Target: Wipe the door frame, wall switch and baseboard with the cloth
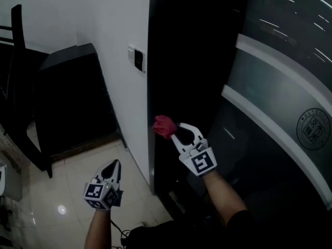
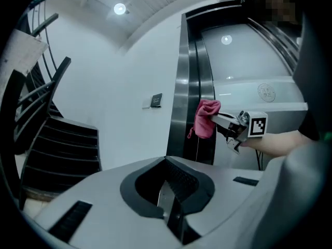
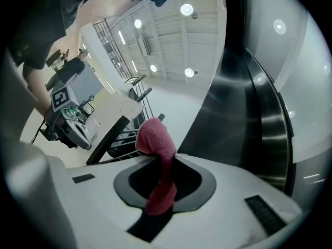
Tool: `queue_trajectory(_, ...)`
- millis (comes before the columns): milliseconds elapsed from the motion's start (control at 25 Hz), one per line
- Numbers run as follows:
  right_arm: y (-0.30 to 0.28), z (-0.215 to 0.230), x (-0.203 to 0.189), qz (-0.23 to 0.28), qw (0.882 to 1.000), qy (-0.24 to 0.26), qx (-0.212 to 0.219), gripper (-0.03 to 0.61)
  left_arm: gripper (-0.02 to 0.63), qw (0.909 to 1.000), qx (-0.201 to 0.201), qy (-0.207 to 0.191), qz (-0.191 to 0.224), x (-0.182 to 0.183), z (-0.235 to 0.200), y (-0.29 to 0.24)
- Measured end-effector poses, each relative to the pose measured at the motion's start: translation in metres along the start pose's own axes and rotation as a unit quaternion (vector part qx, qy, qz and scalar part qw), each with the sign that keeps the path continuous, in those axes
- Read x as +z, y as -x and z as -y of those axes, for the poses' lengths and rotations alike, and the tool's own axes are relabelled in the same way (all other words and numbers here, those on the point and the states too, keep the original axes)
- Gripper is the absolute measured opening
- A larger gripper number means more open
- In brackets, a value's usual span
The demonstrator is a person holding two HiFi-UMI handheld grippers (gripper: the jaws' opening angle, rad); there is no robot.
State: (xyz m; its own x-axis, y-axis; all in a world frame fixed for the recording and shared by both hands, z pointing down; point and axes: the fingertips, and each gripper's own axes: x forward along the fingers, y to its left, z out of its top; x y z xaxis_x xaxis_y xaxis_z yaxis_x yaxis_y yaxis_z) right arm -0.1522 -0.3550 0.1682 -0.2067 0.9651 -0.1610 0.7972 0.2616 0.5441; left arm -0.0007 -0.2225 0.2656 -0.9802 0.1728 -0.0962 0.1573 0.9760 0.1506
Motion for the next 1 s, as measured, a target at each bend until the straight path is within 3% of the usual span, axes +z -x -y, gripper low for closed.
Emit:
queue_trajectory(240,-0.010,0.027,0.027,0.032,0.999,0.024,0.005,0.063,0.000,0.9975,0.070,-0.006,-0.012,0.012,0.008,0.014)
queue_trajectory(360,-0.016,0.043,0.046,0.039,0.999,0.026,-0.002,0.063,0.000,0.9972,0.075,-0.008,-0.002,0.025,0.008,0.021)
queue_trajectory(480,-0.025,0.063,0.071,0.039,0.995,0.085,-0.032,0.063,0.000,0.9969,0.076,-0.017,0.006,0.036,0.002,0.028)
queue_trajectory(640,-0.036,0.119,0.125,0.045,0.968,0.199,-0.143,0.063,0.000,0.9968,0.074,-0.027,0.011,0.046,-0.004,0.030)
queue_trajectory(720,-0.042,0.139,0.139,0.036,0.955,0.235,-0.178,0.063,0.000,0.9970,0.072,-0.026,0.009,0.045,-0.008,0.031)
queue_trajectory(840,-0.060,0.142,0.136,0.021,0.945,0.266,-0.187,0.063,0.000,0.9967,0.077,-0.026,0.005,0.043,-0.016,0.039)
queue_trajectory(1000,-0.083,0.117,0.110,-0.005,0.935,0.317,-0.159,0.063,0.000,0.9963,0.083,-0.019,0.004,0.038,-0.025,0.047)
